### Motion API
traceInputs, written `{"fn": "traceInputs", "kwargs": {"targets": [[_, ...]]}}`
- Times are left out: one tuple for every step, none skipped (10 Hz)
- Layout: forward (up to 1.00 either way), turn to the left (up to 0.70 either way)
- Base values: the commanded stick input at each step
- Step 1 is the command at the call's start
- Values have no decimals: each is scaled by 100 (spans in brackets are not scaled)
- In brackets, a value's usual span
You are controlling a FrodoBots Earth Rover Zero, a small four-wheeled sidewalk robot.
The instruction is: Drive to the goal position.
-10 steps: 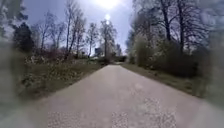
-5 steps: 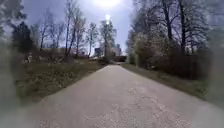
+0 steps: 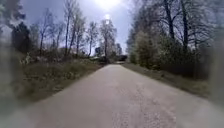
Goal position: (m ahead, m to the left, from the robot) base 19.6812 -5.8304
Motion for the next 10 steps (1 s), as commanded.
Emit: {"fn": "traceInputs", "kwargs": {"targets": [[70,0],[70,0],[70,0],[70,0],[70,0],[70,0],[70,0],[70,0],[70,0],[70,0]]}}
